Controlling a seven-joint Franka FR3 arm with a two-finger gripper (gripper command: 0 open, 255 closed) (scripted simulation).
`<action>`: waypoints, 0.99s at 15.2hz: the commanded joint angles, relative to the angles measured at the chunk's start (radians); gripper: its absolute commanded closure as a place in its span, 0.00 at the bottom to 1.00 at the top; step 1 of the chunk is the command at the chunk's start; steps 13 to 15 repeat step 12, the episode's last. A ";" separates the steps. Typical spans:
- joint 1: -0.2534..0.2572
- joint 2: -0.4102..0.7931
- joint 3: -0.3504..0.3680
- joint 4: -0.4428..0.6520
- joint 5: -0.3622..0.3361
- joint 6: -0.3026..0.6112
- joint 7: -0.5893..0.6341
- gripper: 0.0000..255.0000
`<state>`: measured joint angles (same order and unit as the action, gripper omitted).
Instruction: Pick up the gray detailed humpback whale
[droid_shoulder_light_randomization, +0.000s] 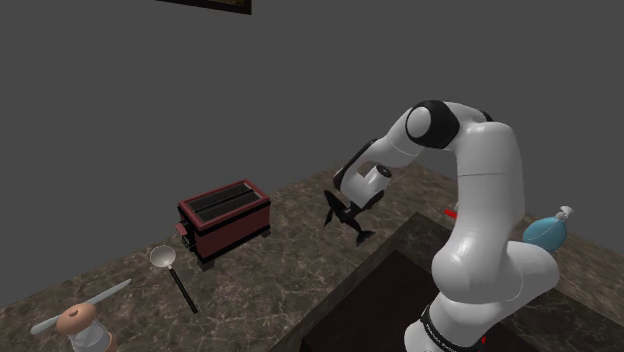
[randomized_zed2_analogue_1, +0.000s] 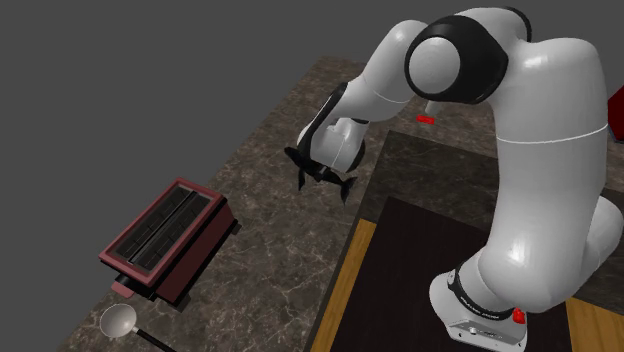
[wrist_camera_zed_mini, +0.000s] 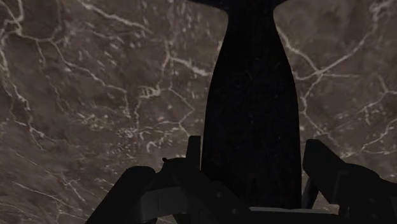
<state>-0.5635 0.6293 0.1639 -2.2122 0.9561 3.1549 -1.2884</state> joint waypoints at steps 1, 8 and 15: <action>0.036 -0.036 -0.038 -0.016 -0.013 -0.027 0.029 1.00; 0.136 -0.142 -0.151 -0.066 -0.080 -0.105 0.124 1.00; 0.165 -0.173 -0.186 -0.080 -0.108 -0.128 0.157 1.00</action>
